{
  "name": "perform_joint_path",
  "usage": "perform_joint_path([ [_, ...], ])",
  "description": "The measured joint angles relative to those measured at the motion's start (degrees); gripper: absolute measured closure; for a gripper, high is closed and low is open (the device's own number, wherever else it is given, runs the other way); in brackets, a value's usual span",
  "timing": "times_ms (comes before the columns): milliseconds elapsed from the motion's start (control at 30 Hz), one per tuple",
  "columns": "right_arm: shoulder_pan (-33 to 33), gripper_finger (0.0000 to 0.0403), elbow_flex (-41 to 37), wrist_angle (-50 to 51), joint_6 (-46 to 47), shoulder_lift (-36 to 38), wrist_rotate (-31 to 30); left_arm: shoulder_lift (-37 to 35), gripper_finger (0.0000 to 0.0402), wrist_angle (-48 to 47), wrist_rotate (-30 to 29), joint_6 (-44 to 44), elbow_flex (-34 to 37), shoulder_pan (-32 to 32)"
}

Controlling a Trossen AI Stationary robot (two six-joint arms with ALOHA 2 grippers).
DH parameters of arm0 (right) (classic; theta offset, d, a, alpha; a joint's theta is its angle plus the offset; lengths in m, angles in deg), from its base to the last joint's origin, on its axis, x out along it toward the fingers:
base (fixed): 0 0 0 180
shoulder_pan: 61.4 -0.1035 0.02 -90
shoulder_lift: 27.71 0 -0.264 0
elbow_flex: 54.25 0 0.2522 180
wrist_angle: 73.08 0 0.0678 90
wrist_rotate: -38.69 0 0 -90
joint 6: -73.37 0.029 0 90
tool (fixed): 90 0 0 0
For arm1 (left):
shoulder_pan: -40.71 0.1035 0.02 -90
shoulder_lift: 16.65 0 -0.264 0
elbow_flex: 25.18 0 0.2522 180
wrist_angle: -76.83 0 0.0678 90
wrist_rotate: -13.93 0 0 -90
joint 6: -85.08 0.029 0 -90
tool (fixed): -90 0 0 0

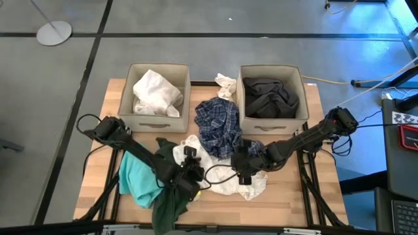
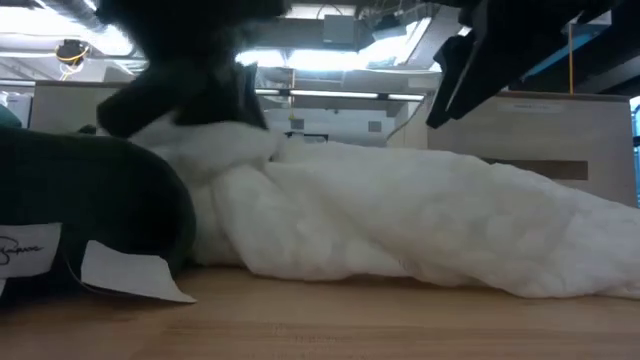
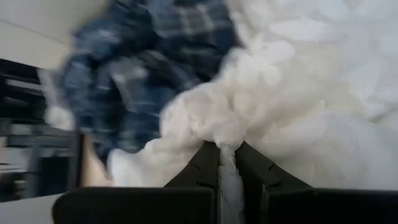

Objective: Sort clothes
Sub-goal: Put the white shirt into the left brown bin

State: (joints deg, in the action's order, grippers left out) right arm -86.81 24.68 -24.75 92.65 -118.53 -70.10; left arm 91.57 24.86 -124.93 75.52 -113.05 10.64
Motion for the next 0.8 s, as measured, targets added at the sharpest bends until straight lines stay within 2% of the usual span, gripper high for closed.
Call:
perform_joint_path([
  [133, -1.47, 0.0134, 0.00, 0.30, 0.30, 0.00, -1.89, -3.22, 0.0386, -2.44, -4.53, -0.01, -2.16, -0.74],
  [433, -3.62, 0.0134, 0.00, 1.42, 2.88, 0.00, -4.81, -15.48, 0.0387, -2.84, -10.55, 2.94, -2.93, -0.68],
  [800, -3.49, 0.0134, 0.00, 1.92, 3.65, 0.00, -6.16, -30.21, 0.0387, -1.43, -17.17, 13.83, -2.95, 3.29],
])
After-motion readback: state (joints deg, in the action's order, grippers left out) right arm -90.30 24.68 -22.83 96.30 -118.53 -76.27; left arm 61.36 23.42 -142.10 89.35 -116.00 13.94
